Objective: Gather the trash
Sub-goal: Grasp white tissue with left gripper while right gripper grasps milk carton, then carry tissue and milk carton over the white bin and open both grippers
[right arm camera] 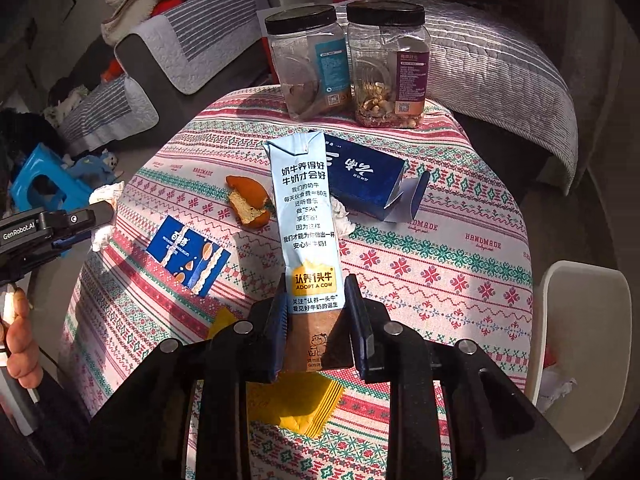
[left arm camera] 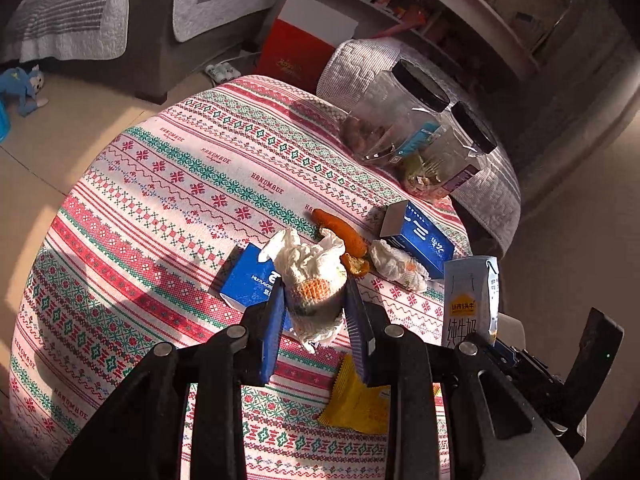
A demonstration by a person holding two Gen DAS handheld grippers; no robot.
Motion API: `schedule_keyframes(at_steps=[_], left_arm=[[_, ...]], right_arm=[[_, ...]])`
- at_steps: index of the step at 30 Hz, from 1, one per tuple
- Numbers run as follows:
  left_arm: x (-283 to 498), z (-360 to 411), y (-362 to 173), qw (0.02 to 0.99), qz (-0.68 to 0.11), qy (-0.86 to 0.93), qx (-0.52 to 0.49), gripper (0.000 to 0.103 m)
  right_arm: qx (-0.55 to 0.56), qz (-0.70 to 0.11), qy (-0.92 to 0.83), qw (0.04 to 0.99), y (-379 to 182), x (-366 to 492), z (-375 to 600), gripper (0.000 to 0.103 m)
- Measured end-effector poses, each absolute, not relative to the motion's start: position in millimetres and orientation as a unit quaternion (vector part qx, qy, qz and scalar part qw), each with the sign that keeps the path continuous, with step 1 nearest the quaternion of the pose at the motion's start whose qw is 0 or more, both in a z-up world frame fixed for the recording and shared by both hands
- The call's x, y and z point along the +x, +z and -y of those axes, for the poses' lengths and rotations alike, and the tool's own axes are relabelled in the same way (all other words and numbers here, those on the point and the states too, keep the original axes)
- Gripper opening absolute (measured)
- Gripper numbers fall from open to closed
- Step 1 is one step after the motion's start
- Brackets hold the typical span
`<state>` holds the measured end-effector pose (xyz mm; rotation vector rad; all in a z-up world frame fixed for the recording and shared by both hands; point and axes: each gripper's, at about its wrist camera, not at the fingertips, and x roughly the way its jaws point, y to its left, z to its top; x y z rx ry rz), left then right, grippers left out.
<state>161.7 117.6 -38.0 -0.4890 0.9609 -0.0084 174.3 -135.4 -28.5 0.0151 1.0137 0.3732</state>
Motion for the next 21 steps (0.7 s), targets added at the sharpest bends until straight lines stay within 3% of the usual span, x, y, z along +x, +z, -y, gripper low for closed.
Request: schedule_keyframes(at_steps=[21], left_arm=[[137, 14, -4, 0.878, -0.438, -0.110, -0.157, 0.029]], right_arm=[[0.132, -0.457, 0.139, 0.869, 7, 143, 240, 0.026]])
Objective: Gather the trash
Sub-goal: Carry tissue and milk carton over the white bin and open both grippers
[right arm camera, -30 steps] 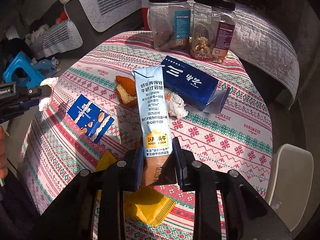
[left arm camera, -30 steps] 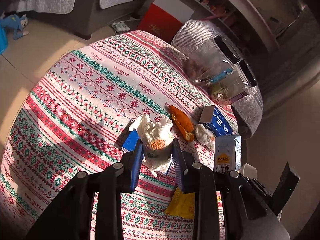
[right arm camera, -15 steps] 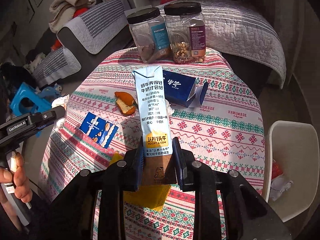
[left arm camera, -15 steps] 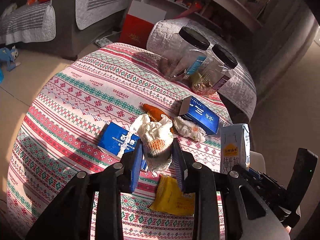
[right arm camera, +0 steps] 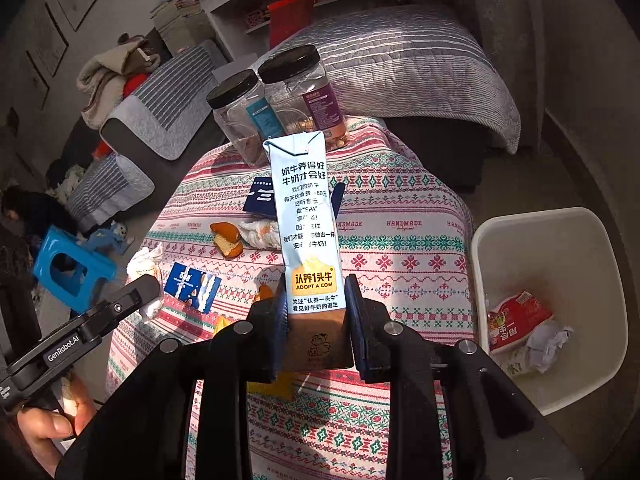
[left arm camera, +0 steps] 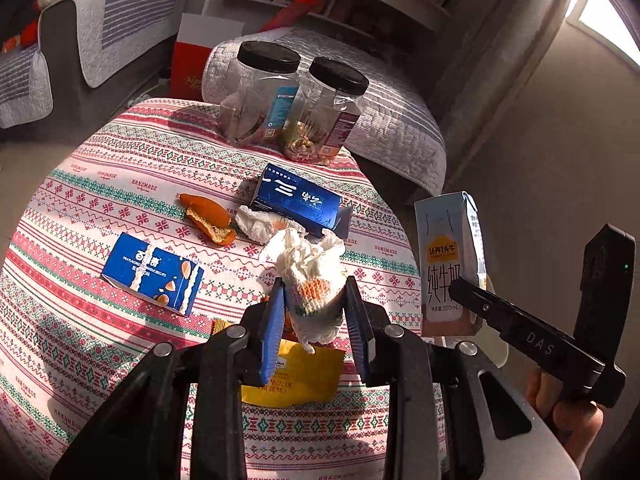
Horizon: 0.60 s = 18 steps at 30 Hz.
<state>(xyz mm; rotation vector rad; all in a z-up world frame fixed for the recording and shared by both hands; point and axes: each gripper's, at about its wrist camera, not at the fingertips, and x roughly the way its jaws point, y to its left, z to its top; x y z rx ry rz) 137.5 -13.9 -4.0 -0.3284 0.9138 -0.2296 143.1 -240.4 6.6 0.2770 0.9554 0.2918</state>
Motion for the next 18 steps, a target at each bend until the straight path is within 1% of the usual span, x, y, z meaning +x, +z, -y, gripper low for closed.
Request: schedule_keyframes(at_steps=[11, 18], left_arm=[[124, 131, 0, 0.848, -0.455, -0.217, -0.163, 0.029], [126, 208, -5, 0.819, -0.468, -0.282, -0.176, 0.029]], right_arm=[[0.188, -0.445, 0.061, 0.874, 12, 113, 342, 0.026], [0.259, -0.440, -0.020, 0.860, -4, 94, 419, 0.026]])
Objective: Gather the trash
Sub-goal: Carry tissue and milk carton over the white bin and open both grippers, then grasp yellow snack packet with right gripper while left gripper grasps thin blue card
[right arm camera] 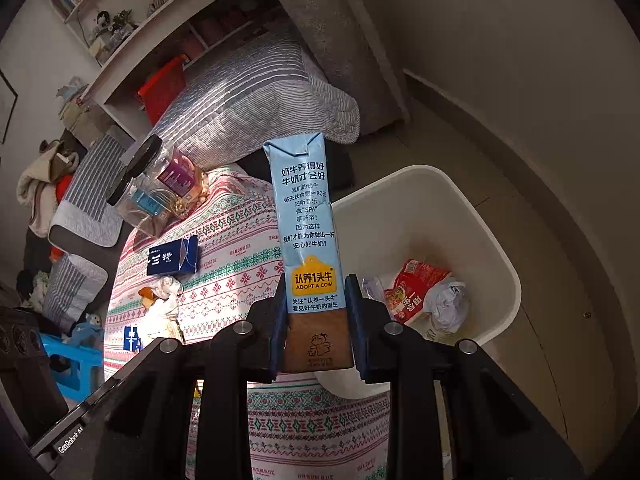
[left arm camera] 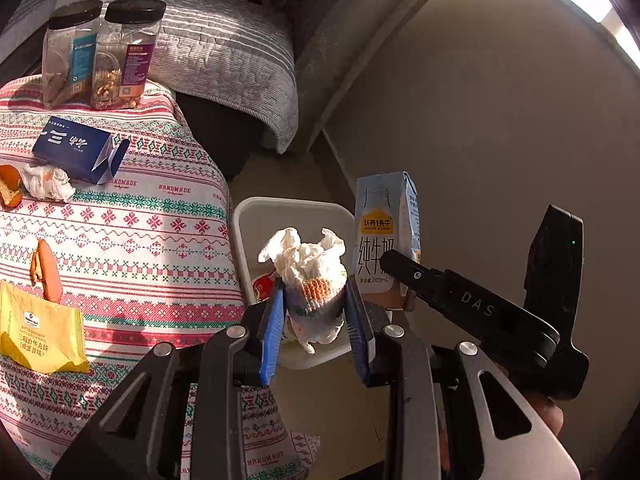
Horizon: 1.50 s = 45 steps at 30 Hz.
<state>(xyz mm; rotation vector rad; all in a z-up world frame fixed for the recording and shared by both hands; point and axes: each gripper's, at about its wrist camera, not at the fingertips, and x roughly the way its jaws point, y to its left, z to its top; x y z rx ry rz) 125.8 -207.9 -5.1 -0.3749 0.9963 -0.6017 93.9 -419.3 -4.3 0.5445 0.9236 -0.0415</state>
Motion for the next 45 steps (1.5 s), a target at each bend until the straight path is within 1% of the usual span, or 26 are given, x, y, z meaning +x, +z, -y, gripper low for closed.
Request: schedule_keyframes(at_steps=[2, 5, 7, 8, 9, 10, 13, 18, 22, 27, 32, 37, 39, 42, 43, 45], left_arm=[[127, 227, -12, 0.813, -0.471, -0.294, -0.175, 0.029], [128, 256, -22, 0.815, -0.474, -0.298, -0.148, 0.030], [131, 270, -34, 0.812, -0.479, -0.301, -0.141, 0.032], [135, 273, -41, 0.809, -0.487, -0.298, -0.142, 0.036], [137, 274, -47, 0.807, -0.495, -0.291, -0.141, 0.048], [138, 272, -52, 0.807, -0.499, -0.281, -0.143, 0.052], [138, 257, -61, 0.806, -0.502, -0.277, -0.146, 0.052], [138, 209, -64, 0.816, -0.510, -0.235, -0.140, 0.052], [138, 160, -60, 0.823, -0.521, -0.194, -0.116, 0.052], [146, 78, -43, 0.840, -0.519, -0.128, -0.095, 0.052], [154, -10, -46, 0.831, -0.539, -0.057, -0.128, 0.052], [153, -86, -60, 0.813, -0.543, 0.013, -0.209, 0.052], [152, -105, -67, 0.801, -0.547, 0.028, -0.242, 0.052], [154, -116, -72, 0.802, -0.541, 0.044, -0.250, 0.052], [154, -117, -73, 0.802, -0.541, 0.045, -0.251, 0.052], [160, -118, -79, 0.797, -0.544, 0.037, -0.259, 0.052]], right_arm=[[0.284, -0.436, -0.030, 0.853, -9, 90, 435, 0.026], [0.297, -0.437, -0.040, 0.848, -16, 90, 444, 0.026], [0.302, -0.443, -0.045, 0.843, -22, 94, 447, 0.028], [0.304, -0.447, -0.048, 0.840, -25, 96, 448, 0.028], [0.308, -0.449, -0.055, 0.837, -27, 97, 449, 0.035], [0.312, -0.448, -0.059, 0.836, -28, 97, 451, 0.044], [0.319, -0.442, -0.066, 0.836, -29, 97, 454, 0.046], [0.304, -0.446, -0.063, 0.839, -29, 101, 447, 0.045], [0.287, -0.455, -0.058, 0.841, -29, 107, 435, 0.045], [0.251, -0.464, -0.049, 0.848, -27, 116, 413, 0.046], [0.229, -0.476, -0.022, 0.849, -27, 124, 385, 0.046], [0.218, -0.496, 0.043, 0.840, -30, 129, 339, 0.046], [0.203, -0.509, 0.062, 0.834, -34, 133, 315, 0.046], [0.170, -0.524, 0.095, 0.829, -40, 138, 274, 0.046], [0.157, -0.530, 0.106, 0.827, -42, 138, 260, 0.049], [0.128, -0.541, 0.126, 0.822, -48, 138, 230, 0.050]])
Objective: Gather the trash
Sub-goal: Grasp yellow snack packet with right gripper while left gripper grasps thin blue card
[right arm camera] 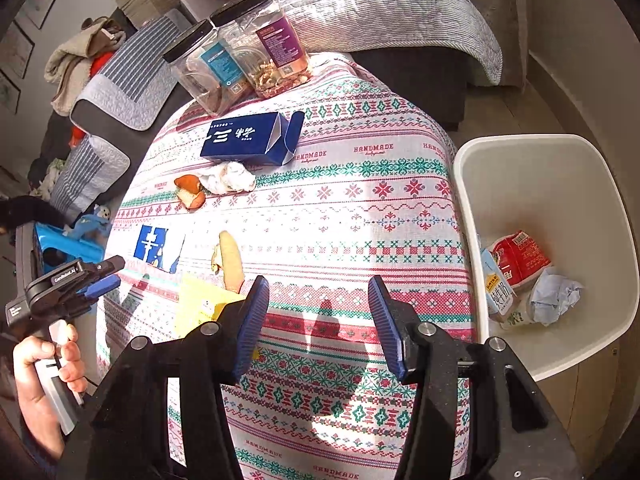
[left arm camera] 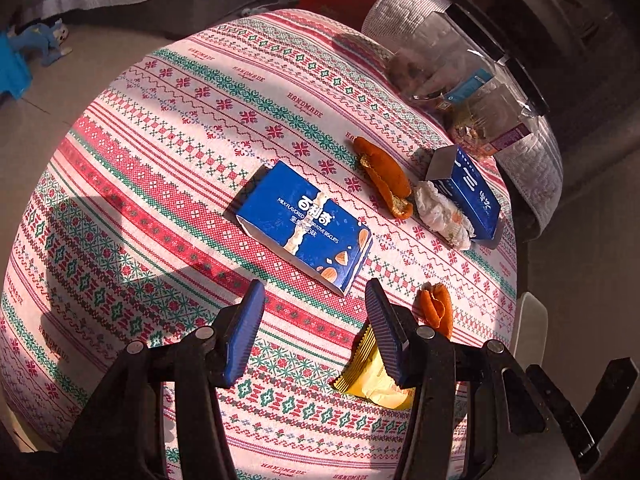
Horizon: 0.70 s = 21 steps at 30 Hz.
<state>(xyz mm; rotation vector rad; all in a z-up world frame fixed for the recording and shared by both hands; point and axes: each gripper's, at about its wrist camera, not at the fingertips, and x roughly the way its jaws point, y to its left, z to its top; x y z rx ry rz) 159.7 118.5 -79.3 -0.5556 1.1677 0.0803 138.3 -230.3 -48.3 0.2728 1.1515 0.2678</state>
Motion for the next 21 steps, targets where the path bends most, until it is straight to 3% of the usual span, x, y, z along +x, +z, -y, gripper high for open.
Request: schedule_keyframes(at_steps=[6, 21], left_arm=[[171, -129, -99, 0.785, -0.535, 0.039, -0.311, 0.052], [187, -130, -131, 0.771, -0.516, 0.046, -0.369, 0.046]], right_arm=[[0.088, -0.564, 0.160, 0.806, -67, 139, 178, 0.051], [0.100, -0.602, 0.179, 0.772, -97, 146, 160, 0.052]])
